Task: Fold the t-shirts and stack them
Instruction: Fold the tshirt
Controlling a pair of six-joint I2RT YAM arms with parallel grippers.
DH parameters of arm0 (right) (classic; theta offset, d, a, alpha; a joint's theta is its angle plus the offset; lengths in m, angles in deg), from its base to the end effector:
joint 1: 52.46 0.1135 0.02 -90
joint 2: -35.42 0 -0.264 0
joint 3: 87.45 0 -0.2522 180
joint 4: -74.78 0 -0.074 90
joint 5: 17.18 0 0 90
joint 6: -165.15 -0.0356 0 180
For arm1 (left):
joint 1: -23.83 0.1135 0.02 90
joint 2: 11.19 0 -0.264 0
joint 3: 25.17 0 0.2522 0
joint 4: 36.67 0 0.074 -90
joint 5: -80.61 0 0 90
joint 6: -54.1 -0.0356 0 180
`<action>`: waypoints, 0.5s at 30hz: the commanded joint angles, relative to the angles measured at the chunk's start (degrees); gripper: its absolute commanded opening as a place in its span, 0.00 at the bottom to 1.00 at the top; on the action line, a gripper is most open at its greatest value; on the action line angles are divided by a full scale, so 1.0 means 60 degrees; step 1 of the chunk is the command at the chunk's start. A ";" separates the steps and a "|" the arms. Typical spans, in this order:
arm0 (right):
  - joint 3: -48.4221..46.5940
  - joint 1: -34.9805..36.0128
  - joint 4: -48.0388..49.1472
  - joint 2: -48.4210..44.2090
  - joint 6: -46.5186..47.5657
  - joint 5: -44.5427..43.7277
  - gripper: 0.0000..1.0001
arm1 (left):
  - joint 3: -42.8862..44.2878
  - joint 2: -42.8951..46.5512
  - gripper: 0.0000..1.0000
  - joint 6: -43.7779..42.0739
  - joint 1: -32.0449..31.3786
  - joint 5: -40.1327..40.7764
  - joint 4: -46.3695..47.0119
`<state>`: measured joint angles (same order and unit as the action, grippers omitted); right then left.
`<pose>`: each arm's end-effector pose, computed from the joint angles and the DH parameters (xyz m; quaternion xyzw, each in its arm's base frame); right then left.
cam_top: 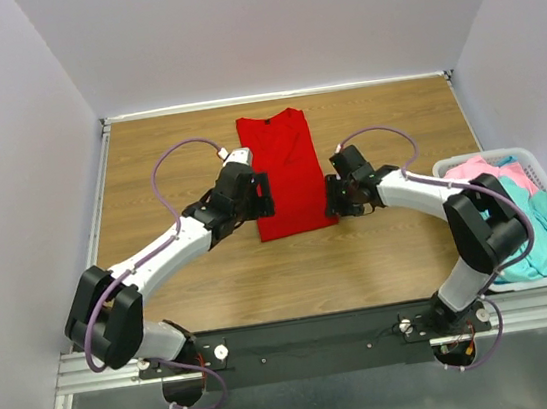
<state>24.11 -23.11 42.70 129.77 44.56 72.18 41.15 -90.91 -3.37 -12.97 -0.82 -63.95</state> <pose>0.2835 0.1589 0.1736 0.0119 0.9611 0.1331 0.2415 0.2442 -0.1761 0.2436 0.0026 0.9068 -0.1808 0.3808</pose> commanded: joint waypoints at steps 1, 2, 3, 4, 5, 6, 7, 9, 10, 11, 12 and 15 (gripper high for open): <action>-0.0467 0.0163 -0.0490 0.0608 0.0249 -0.0610 0.53 | 0.0206 -0.0189 0.80 -0.0149 -0.0064 0.0328 -0.0266; -0.0497 0.0178 -0.0505 0.0725 0.0249 -0.0610 0.52 | 0.0206 -0.0218 0.80 -0.0163 -0.0078 0.0328 -0.0266; -0.0511 0.0207 -0.0520 0.0798 0.0264 -0.0581 0.52 | 0.0206 -0.0248 0.80 -0.0178 -0.0064 0.0314 -0.0266; -0.0555 0.0251 -0.0549 0.0988 0.0279 -0.0581 0.51 | 0.0220 -0.0291 0.80 -0.0178 -0.0078 0.0313 -0.0295; -0.0570 0.0353 -0.0738 0.1048 0.0250 -0.0625 0.51 | 0.0264 -0.0350 0.80 -0.0193 -0.0078 0.0299 -0.0339; -0.0628 0.0397 -0.0870 0.1092 0.0235 -0.0813 0.51 | 0.0293 -0.0379 0.80 -0.0207 -0.0093 0.0313 -0.0383; -0.0701 0.0528 -0.1147 0.1150 0.0235 -0.0917 0.51 | 0.0366 -0.0423 0.80 -0.0222 -0.0093 0.0299 -0.0514; -0.0760 0.0646 -0.1412 0.1165 0.0220 -0.1209 0.50 | 0.0396 -0.0468 0.80 -0.0222 -0.0078 0.0299 -0.0647; -0.0790 0.0748 -0.1544 0.1194 0.0206 -0.1298 0.50 | 0.0411 -0.0468 0.80 -0.0222 -0.0107 0.0299 -0.0720; -0.0790 0.0807 -0.1748 0.1151 0.0177 -0.1415 0.50 | 0.0411 -0.0482 0.80 -0.0208 -0.0108 0.0284 -0.0764; -0.0775 0.0851 -0.1823 0.1136 0.0147 -0.1648 0.50 | 0.0396 -0.0482 0.80 -0.0222 -0.0093 0.0255 -0.0793; -0.0687 0.0910 -0.1955 0.1005 0.0147 -0.1782 0.50 | 0.0396 -0.0482 0.80 -0.0193 -0.0137 0.0211 -0.0925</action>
<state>19.48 -18.46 37.39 135.10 45.44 65.54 41.78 -93.38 -3.83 -13.17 -0.82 -67.42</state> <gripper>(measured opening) 0.505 0.799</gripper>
